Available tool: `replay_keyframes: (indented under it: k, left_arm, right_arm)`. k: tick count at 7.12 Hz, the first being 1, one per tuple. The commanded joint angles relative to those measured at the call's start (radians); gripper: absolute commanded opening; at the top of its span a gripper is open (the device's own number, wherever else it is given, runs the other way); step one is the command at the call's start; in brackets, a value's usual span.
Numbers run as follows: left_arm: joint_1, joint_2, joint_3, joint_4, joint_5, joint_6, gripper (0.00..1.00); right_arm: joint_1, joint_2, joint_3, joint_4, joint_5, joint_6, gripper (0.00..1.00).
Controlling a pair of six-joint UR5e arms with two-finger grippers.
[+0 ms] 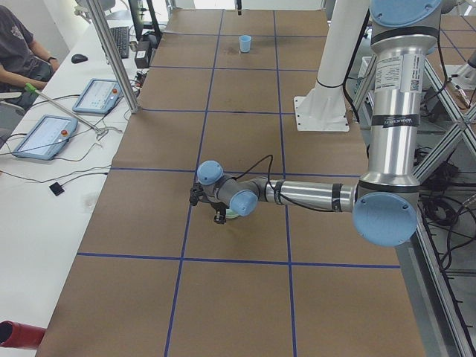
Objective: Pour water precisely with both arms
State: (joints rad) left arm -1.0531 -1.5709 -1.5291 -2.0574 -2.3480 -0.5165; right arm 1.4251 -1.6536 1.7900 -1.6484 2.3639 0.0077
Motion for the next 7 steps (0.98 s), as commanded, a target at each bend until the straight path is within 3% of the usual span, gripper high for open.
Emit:
replay_keyframes:
  k: [1,2,3,5,7]
  left_arm:
    - [0.002,-0.003,0.007,0.002,-0.005,-0.010,0.00]
    - [0.002,-0.049,0.021,0.026,-0.092,-0.046,0.00]
    - [0.002,-0.116,0.017,0.063,-0.162,-0.214,0.00]
    - [0.045,-0.252,-0.029,0.080,-0.169,-0.440,0.00]
    - [0.192,-0.416,-0.077,0.080,-0.099,-0.749,0.00]
  right_arm:
    - [0.000,-0.002,0.000,0.002,0.000,0.000,1.00]
    - [0.000,-0.002,0.000,0.004,0.000,0.000,1.00]
    - [0.000,-0.003,0.000,0.004,0.000,0.001,1.00]
    - [0.000,-0.006,0.002,0.002,0.005,0.005,1.00]
    - [0.000,-0.014,0.005,0.005,0.032,0.009,1.00]
